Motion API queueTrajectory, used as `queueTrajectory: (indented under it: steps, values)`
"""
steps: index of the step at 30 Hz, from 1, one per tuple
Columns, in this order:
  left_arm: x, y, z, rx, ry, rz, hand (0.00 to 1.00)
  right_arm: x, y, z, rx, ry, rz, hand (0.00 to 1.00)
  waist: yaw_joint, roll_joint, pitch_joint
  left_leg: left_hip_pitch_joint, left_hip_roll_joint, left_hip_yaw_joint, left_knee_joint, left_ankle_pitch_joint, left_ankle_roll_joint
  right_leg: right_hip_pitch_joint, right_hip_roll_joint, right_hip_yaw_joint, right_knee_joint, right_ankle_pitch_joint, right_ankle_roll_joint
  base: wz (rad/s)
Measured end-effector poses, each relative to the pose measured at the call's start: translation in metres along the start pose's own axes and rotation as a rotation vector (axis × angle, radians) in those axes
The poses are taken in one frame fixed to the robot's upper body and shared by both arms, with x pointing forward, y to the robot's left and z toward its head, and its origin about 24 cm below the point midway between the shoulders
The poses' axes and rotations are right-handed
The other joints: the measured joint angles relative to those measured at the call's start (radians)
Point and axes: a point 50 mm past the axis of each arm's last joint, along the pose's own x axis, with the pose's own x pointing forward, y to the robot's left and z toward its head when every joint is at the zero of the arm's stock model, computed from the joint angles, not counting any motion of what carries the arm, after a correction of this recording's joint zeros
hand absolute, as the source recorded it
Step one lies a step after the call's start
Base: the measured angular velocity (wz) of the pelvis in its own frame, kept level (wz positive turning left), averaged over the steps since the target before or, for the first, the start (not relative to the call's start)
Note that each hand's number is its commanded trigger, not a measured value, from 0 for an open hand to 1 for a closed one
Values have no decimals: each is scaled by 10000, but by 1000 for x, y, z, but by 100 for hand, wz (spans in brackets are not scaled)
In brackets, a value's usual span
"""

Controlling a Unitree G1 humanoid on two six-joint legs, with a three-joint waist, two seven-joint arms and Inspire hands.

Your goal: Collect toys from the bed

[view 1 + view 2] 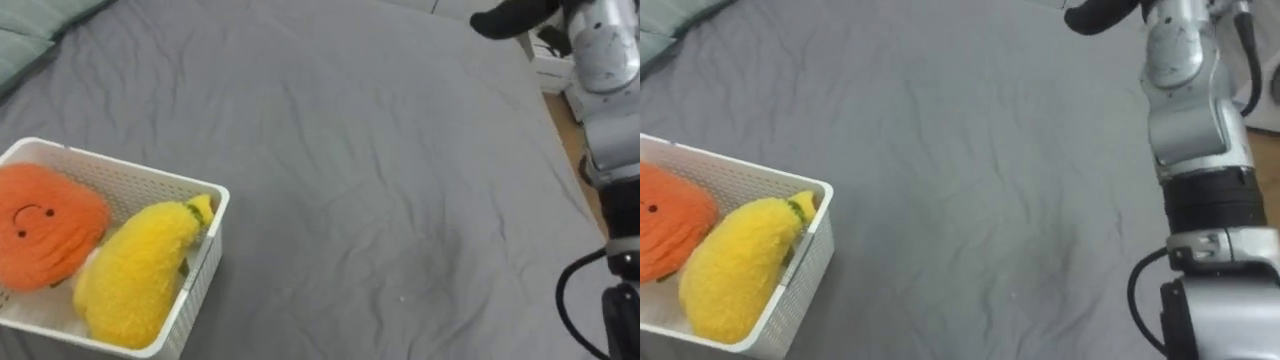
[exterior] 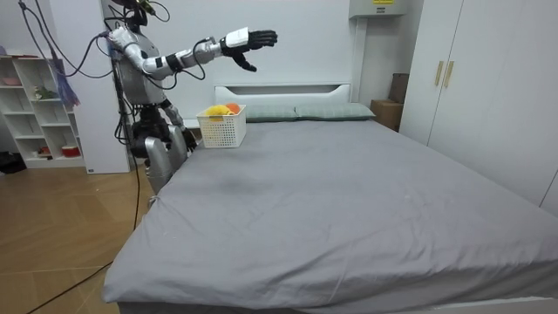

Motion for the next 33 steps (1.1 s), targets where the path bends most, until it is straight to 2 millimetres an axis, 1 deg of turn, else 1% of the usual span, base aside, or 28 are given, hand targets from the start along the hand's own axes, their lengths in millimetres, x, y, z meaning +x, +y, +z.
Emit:
queueTrajectory:
  steps: [1, 2, 4, 5, 7, 8, 10, 11, 13, 14, 16, 17, 18, 19, 20, 21, 22, 24, 25, 26, 27, 28, 29, 30, 31, 32, 33]
  values:
    - [0, 0, -4, 32, 172, 16, 0, -5, 2, -13, -140, 351, 111, 0, -125, 18, -8, 63, 5, 11, -4, -5, -9, 51, 14, 37, 0, 0, 0, -10]
    - [0, 0, -5, 43, 224, 18, 0, -8, 3, -19, -178, 535, 147, 0, -153, 28, -14, 80, 12, 42, -5, -11, -18, 51, 30, 75, 0, 1, -1, -10]
    - [0, 1, -13, 91, 398, 33, 0, -21, 4, -43, -218, 1269, 178, 0, -335, 55, -17, 106, 37, 119, -7, -14, -24, 46, 52, 110, 10, 13, -18, -10]
    - [-1, 1, -15, 91, 446, 35, 0, -24, 3, -50, -227, 1458, 143, 0, -385, 60, -19, 126, 41, 128, -12, -17, -28, 61, 54, 118, 13, 13, -18, -11]
    - [-1, 3, -20, -57, 609, 88, 0, -39, 2, -73, -358, 2187, -105, 0, -452, 74, -22, 229, 101, 352, -51, -47, -66, 24, 82, 340, 105, 12, -17, -22]
    - [-1, 3, -22, -103, 649, 96, 0, -42, 1, -78, -356, 2343, -176, 0, -494, 75, -21, 241, 115, 391, -51, -53, -74, 15, 94, 340, 107, 14, -20, -22]
    - [-2, 4, -32, -197, 910, 199, 0, -56, -2, -98, 143, 2982, -550, 0, -767, 86, -16, 322, 152, 488, -49, -76, -104, 48, 97, 359, 112, 25, -38, -13]
    - [-2, 4, -34, -191, 975, 235, 0, -61, -3, -104, 285, 3194, -651, 0, -855, 91, -16, 337, 160, 485, -48, -80, -109, 50, 107, 361, 104, 25, -38, -7]
    - [-3, 5, -40, -306, 1145, 334, 0, -79, -13, -128, 465, 4055, -1162, 0, -1008, 124, -8, 360, 176, 549, -56, -93, -127, 41, 129, 486, 101, 26, -40, -8]
    - [-3, 4, -40, -312, 1158, 333, 0, -84, -15, -134, 485, 4279, -1339, 0, -1041, 127, -7, 365, 178, 569, -58, -93, -128, 42, 133, 523, 101, 26, -41, -9]
    - [-5, 6, -48, -242, 1353, 435, 0, -110, -22, -160, 494, 5237, -1858, 0, -1168, 127, -7, 400, 195, 650, -76, -112, -155, 26, 198, 674, 88, 13, -60, -11]
    - [-5, 6, -50, -194, 1397, 450, 0, -117, -22, -167, 506, 5519, -1955, 0, -1201, 127, -7, 402, 200, 680, -77, -117, -161, 38, 205, 714, 85, 10, -65, -16]
    - [-5, 7, -53, -204, 1465, 479, 0, -131, -22, -181, 560, 6199, -2108, 0, -1247, 125, -7, 405, 216, 746, -82, -123, -168, 31, 222, 816, 83, 6, -72, -18]
    - [-6, 7, -55, -255, 1524, 503, 0, -145, -20, -195, 610, 6882, -2171, 0, -1285, 130, -4, 418, 233, 818, -83, -127, -176, 17, 247, 888, 88, 8, -75, -16]
    - [-6, 7, -57, -281, 1573, 507, 0, -153, -18, -201, 665, 7212, -2187, 0, -1321, 134, -2, 417, 245, 842, -83, -132, -184, 19, 250, 886, 83, 9, -76, -10]
    - [-6, 7, -60, -264, 1651, 525, 0, -167, -14, -211, 866, 7843, -2149, 0, -1398, 134, -2, 423, 258, 848, -85, -140, -196, 40, 263, 888, 75, 6, -80, 0]
    - [-7, 7, -62, -253, 1689, 569, 0, -175, -12, -217, 940, 8156, -2100, 0, -1437, 136, -1, 458, 268, 861, -86, -145, -205, 53, 276, 899, 64, 5, -83, -7]
    - [-8, 9, -69, -316, 1783, 799, 0, -205, -6, -235, 1212, 9417, -2073, 0, -1470, 148, 4, 579, 315, 921, -117, -180, -256, 103, 324, 918, -64, -5, -151, -8]
    - [-8, 10, -70, -352, 1799, 886, 0, -212, -4, -239, 1358, 9722, -2162, 0, -1488, 149, 5, 588, 323, 921, -115, -184, -263, 110, 331, 919, -65, -13, -164, 0]
    - [-9, 11, -71, -355, 1819, 985, 0, -225, -2, -246, 1521, 10313, -2312, 0, -1492, 183, 24, 616, 340, 925, -112, -192, -276, 128, 345, 918, -71, -15, -177, 0]
    - [-9, 11, -72, -341, 1835, 996, 0, -241, 1, -253, 1684, 10833, -2436, 0, -1485, 220, 66, 715, 345, 926, -163, -191, -286, 210, 352, 920, -86, -33, -198, 0]
    - [-10, 11, -76, -306, 1841, 1044, 0, -260, 8, -259, 1806, 11437, -2397, 0, -1480, 233, 44, 754, 351, 923, -189, -199, -307, 227, 361, 922, -54, -90, -236, 3]
    - [-10, 11, -77, -295, 1824, 1095, 0, -269, 11, -262, 1902, 11768, -2352, 0, -1469, 218, 38, 762, 357, 923, -190, -206, -318, 229, 368, 926, -41, -106, -254, 0]
    - [-11, 11, -78, -273, 1807, 1136, 0, -286, 20, -265, 2070, 12390, -2235, 0, -1464, 246, 40, 756, 376, 928, -189, -211, -335, 217, 390, 935, -52, -107, -265, -4]
    - [-11, 12, -78, -271, 1808, 1144, 0, -301, 28, -268, 2185, 12984, -2102, 0, -1463, 309, 62, 751, 390, 949, -190, -217, -346, 206, 404, 949, -59, -105, -270, -4]
    - [-11, 11, -78, -268, 1812, 1144, 0, -308, 31, -268, 2205, 13229, -2027, 0, -1466, 298, 42, 753, 392, 950, -194, -220, -350, 207, 407, 950, -60, -106, -272, 0]
    - [-11, 11, -78, -268, 1822, 1143, 0, -320, 38, -270, 2231, 13718, -1856, 0, -1498, 340, 41, 754, 396, 949, -198, -222, -354, 214, 404, 914, -61, -114, -282, 0]
